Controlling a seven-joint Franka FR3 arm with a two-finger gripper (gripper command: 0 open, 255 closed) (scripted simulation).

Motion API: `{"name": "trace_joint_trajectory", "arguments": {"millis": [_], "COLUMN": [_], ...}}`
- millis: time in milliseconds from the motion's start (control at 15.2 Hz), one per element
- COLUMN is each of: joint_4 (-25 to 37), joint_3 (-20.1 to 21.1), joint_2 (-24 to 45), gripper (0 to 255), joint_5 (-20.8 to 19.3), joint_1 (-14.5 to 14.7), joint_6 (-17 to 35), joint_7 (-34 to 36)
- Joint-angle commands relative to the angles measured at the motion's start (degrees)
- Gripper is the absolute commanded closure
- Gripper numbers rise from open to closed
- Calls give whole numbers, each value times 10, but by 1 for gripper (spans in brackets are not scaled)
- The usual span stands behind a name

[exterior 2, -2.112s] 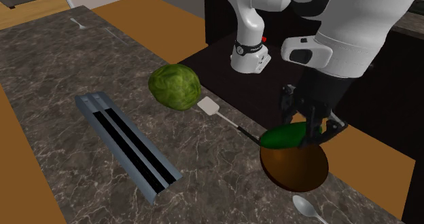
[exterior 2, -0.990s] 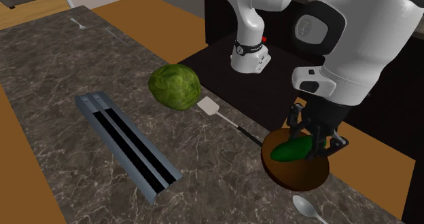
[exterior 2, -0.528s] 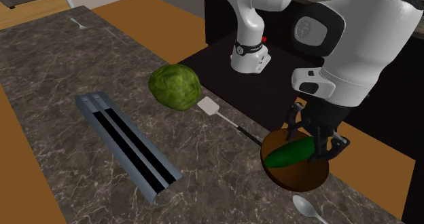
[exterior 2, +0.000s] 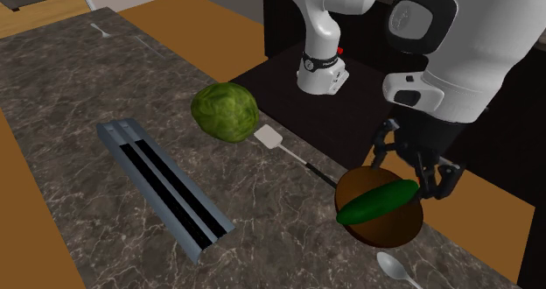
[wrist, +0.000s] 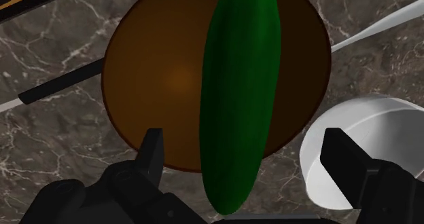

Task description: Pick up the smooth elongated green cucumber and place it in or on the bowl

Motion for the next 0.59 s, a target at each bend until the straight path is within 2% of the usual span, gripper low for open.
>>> {"name": "trace_joint_trajectory", "arguments": {"millis": [0, 528], "joint_4": [-1, -1], "joint_3": [4, 2], "joint_2": [-40, -39], "gripper": [0, 0], "joint_5": [52, 52], "joint_1": [1, 3], "joint_6": [-26, -26], "joint_7": [-38, -37]}}
